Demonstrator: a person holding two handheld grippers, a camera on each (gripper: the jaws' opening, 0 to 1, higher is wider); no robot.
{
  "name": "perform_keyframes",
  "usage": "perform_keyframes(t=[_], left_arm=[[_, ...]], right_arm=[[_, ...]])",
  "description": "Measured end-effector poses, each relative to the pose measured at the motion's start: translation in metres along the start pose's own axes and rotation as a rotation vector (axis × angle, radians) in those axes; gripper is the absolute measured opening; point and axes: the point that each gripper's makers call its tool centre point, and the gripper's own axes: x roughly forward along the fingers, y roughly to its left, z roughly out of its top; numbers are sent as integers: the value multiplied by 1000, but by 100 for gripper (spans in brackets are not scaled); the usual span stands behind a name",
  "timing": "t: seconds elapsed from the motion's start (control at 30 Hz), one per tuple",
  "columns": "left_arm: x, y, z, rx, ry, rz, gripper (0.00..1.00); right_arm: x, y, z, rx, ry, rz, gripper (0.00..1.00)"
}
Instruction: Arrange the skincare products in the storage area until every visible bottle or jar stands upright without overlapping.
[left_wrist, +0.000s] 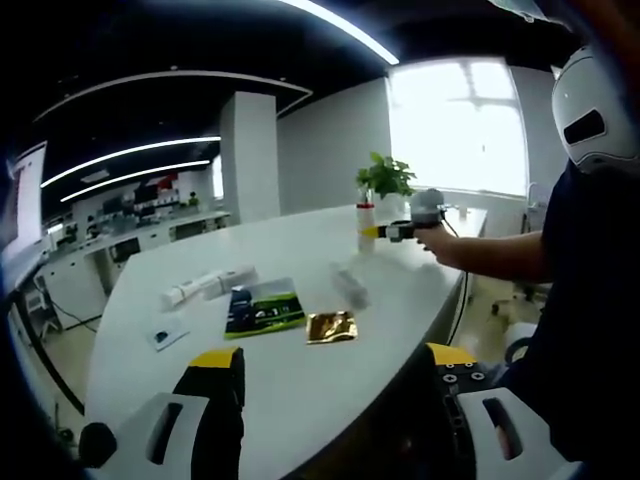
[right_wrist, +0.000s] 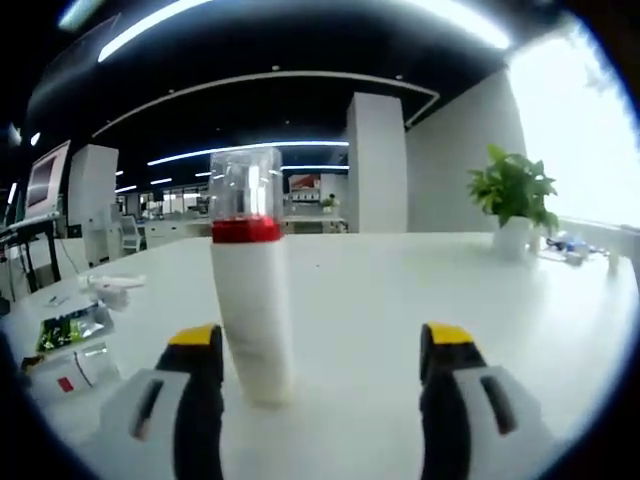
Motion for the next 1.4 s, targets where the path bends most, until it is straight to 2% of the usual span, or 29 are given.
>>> perform_keyframes(t=[0.27, 0.4, 0.67, 0.77, 1.1, 1.4], left_arm=[[1, 0, 1, 3, -1, -4, 73], [0, 0, 3, -3, -8, -6, 73], [3, -2, 5, -11, -16, -22, 73], [4, -2, 5, -13, -18, -23, 73], [5, -2, 0, -36, -19, -22, 74], [5, 2, 4, -66, -53, -4, 82]], right_arm=[[0, 14, 1, 3, 6, 35, 82], [-4, 19, 8, 20, -4, 50, 90], [-14, 32, 17, 40, -39, 83, 93], [-16, 30, 24, 86, -80, 82, 95], [-19, 42, 21, 79, -75, 124, 100], [-25, 45, 20, 89, -69, 155, 100]])
